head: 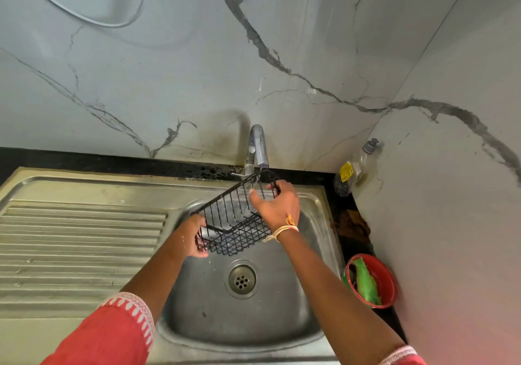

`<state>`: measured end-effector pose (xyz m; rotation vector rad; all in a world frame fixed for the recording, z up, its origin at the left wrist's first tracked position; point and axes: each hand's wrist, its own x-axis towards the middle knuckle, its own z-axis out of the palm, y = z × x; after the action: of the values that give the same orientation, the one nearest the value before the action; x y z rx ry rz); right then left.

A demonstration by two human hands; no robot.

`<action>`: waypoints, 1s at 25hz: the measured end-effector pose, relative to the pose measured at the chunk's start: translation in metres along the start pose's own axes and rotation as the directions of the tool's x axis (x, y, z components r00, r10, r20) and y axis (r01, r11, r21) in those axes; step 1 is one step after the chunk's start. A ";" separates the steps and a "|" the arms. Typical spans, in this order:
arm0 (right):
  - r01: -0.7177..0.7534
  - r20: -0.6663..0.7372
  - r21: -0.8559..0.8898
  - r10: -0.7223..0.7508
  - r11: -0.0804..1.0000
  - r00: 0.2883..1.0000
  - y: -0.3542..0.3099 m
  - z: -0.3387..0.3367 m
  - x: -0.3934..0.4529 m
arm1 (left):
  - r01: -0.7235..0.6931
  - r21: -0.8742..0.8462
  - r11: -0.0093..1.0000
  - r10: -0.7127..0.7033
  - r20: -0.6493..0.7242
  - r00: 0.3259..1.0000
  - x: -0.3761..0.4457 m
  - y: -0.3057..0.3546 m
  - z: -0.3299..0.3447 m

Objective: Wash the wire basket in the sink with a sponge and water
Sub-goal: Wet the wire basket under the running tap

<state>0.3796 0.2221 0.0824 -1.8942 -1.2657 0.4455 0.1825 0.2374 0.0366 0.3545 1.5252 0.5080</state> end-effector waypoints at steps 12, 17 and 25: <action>0.493 0.231 -0.343 -0.437 0.799 0.869 0.011 0.011 -0.018 | -0.128 0.250 0.960 0.049 0.297 0.954 -0.034 0.044 0.065; 0.519 0.329 -0.022 -0.484 0.855 0.811 0.014 -0.004 -0.009 | -0.100 0.178 0.979 0.067 0.184 0.981 -0.022 0.037 0.063; -0.385 0.327 0.126 0.329 0.914 0.886 0.035 -0.028 0.035 | 0.046 0.132 0.990 -0.071 0.191 0.979 -0.010 0.046 0.035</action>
<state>0.4348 0.2355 0.0778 -1.9490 -1.0080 1.0470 0.2130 0.2743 0.0697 0.4436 1.3755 0.3202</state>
